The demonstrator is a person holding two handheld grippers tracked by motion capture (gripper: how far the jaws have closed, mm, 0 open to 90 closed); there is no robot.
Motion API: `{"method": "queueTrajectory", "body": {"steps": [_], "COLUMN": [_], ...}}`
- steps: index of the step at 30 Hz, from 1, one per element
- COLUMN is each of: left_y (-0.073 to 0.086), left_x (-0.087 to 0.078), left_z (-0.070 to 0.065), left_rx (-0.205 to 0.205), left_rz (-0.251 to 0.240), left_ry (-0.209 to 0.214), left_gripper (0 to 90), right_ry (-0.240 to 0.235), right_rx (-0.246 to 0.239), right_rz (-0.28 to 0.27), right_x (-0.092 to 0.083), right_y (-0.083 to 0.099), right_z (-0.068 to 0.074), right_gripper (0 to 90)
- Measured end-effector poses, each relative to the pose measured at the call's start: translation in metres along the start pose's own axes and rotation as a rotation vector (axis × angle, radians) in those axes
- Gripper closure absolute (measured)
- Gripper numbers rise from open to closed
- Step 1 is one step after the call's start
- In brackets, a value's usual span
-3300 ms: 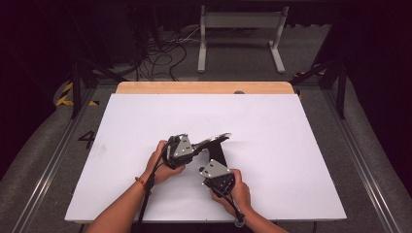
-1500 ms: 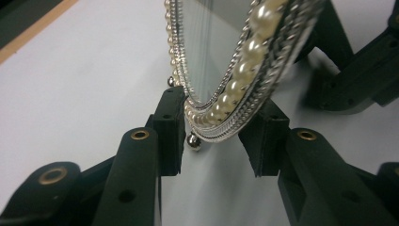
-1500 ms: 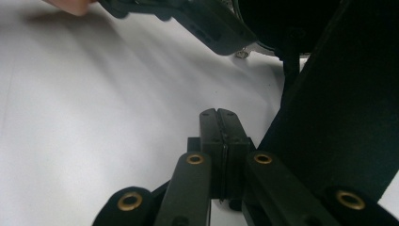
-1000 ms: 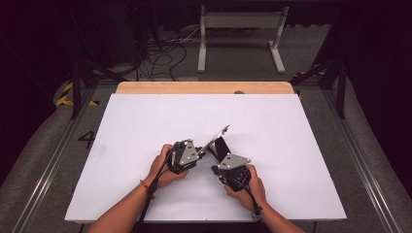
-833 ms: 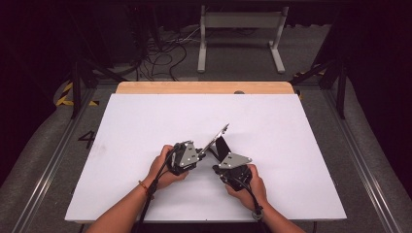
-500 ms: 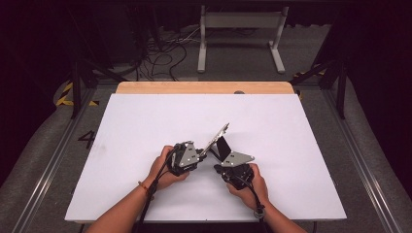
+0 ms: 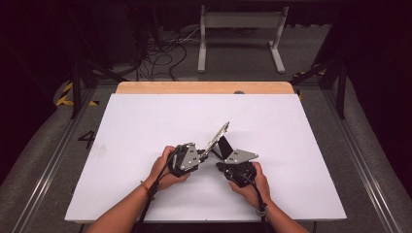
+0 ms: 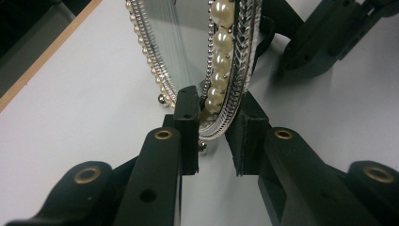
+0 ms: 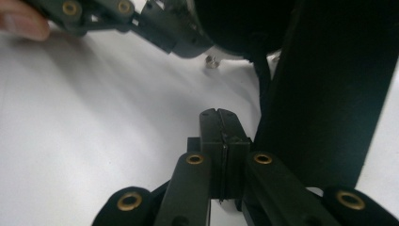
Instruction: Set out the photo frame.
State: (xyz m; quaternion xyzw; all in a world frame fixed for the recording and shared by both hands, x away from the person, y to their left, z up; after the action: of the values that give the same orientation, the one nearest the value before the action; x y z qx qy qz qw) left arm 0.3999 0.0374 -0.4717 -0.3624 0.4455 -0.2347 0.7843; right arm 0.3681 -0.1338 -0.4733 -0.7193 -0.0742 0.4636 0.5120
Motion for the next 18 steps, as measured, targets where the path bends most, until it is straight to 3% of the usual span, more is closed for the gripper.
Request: {"method": "queueTrajectory", "body": {"steps": [13, 16, 18], "left_y": [-0.007, -0.008, -0.007], "left_x": [-0.002, -0.002, -0.001], "left_z": [-0.009, -0.010, -0.011], "left_rx": [0.057, 0.055, 0.032], "left_rz": [0.009, 0.007, 0.001], "left_ry": [0.019, 0.025, 0.022], "left_gripper": [73.8, 73.5, 73.2], "right_ry": [0.012, 0.017, 0.033], "right_rx": [0.001, -0.006, -0.012], "right_rz": [0.005, 0.001, -0.009], "right_x": [-0.009, -0.011, -0.016], "right_y": [0.002, 0.003, 0.002], "right_z": [-0.006, -0.007, -0.008], "right_gripper": [90.0, 90.0, 88.8]}}
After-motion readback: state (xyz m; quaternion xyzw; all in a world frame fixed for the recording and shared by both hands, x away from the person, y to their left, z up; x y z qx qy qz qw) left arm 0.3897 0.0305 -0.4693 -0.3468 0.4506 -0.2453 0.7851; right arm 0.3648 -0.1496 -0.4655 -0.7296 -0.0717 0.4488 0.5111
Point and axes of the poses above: each handheld gripper's, and its own axes: x roughly forward along the jaws, y roughly out of its underside, z roughly to its left, the point moved 4 cm from there along x, roughly forward along the jaws, and after that the axes turned 3 degrees about -z, right-handed, at the moved point
